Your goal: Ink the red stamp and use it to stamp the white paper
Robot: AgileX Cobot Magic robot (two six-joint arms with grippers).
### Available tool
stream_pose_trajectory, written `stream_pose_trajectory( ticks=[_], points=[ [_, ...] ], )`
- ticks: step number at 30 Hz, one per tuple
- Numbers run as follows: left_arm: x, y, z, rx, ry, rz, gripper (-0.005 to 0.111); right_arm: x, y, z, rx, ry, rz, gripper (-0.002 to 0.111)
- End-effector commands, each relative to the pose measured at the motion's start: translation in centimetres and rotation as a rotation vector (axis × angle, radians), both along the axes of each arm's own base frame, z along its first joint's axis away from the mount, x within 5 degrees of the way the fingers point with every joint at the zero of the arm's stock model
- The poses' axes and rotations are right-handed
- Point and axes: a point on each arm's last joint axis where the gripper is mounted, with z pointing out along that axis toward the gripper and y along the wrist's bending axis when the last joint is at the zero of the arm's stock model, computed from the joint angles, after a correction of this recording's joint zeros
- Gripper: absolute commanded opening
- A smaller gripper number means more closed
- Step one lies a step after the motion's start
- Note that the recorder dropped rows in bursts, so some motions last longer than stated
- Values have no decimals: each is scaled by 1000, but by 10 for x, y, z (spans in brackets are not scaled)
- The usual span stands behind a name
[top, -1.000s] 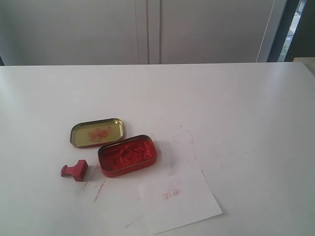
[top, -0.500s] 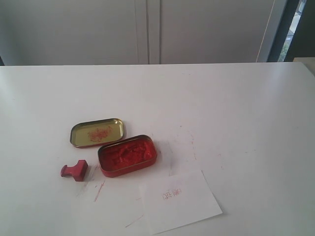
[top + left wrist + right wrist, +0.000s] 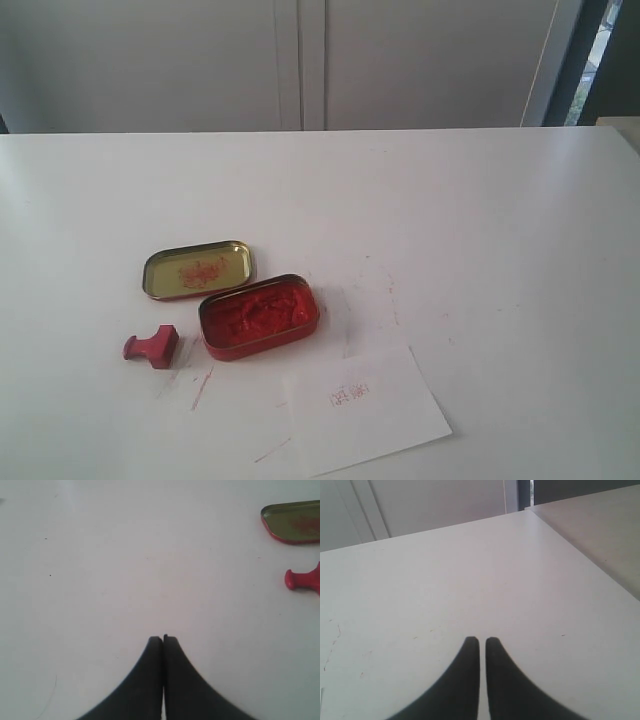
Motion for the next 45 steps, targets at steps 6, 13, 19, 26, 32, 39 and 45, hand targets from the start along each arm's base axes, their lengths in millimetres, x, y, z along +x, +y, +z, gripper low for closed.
stream_pose_trajectory(
  ticks=[6, 13, 19, 26, 32, 39, 45],
  points=[
    [1, -2, 1, -39, -37, -3, 0, 0, 0, -1, -3, -2, 1, 5],
    [1, -9, 1, 49, -34, -130, 0, 0, 0, -1, -3, -2, 1, 5],
    [1, -11, 0, 70, -36, -172, 0, 0, 0, -1, -3, -2, 1, 5],
    [1, -8, -11, 22, 3, -106, 0, 0, 0, -1, -3, -2, 1, 5],
    [2, -8, -13, 23, -13, -104, 0, 0, 0, -1, -3, -2, 1, 5],
    [2, -8, -13, 26, -13, -106, 0, 0, 0, -1, -3, -2, 1, 5],
    [2, -8, -13, 26, -13, -106, 0, 0, 0, -1, -3, -2, 1, 5]
  ],
)
